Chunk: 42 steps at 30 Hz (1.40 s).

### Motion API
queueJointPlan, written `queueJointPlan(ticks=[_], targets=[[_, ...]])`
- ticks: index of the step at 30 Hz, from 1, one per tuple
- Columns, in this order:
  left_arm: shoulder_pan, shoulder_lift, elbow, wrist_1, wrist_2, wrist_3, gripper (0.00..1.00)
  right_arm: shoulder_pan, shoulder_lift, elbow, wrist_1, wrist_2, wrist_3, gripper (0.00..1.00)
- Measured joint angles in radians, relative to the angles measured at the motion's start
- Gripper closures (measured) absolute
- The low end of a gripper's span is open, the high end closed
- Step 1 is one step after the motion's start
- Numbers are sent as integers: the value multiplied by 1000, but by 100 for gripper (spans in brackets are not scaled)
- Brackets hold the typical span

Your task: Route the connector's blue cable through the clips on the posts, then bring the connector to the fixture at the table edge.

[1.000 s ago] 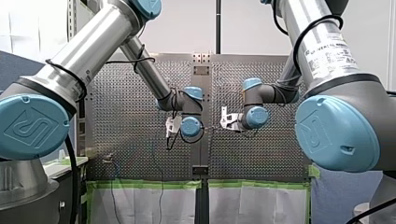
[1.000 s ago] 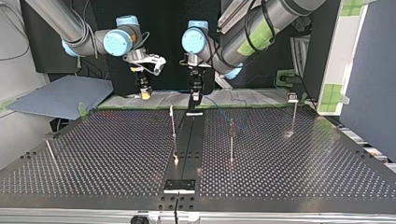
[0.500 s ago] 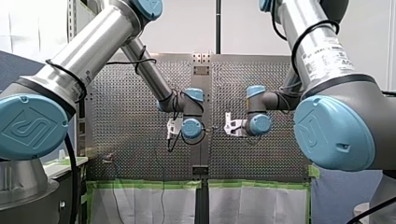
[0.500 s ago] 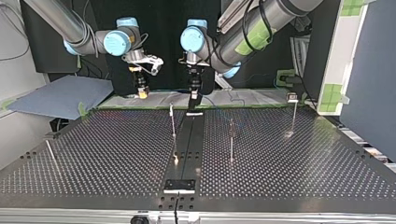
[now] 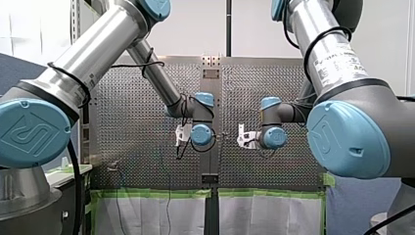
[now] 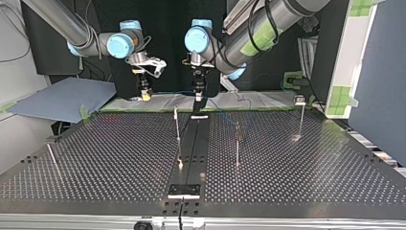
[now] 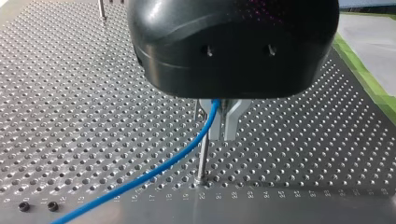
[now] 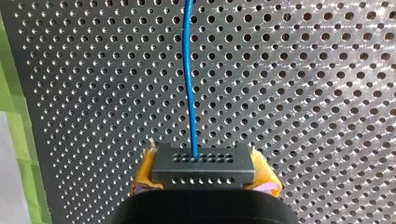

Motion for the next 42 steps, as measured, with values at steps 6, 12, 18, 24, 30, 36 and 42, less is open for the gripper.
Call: queueJointPlan(ticks=[6, 12, 18, 24, 30, 36, 42], targets=[[-2, -25, 9, 5, -1, -1, 93, -12, 2, 0, -9, -10, 0, 100], [-6, -45, 26, 25, -4, -6, 93, -26, 2, 0, -35, -38, 2, 100], [-8, -48, 45, 19, -4, -9, 93, -40, 3, 0, -62, -63, 3, 100], [-9, -49, 47, 20, -8, -13, 93, -52, 4, 0, -87, -86, 4, 100], [-9, -49, 47, 24, -10, -16, 93, -64, 5, 0, -95, -98, 5, 100], [-8, -49, 47, 25, -13, -18, 93, -76, 7, 0, -96, -100, 5, 100], [-7, -49, 47, 26, -19, -18, 93, -90, 8, 0, -97, -104, 5, 100]])
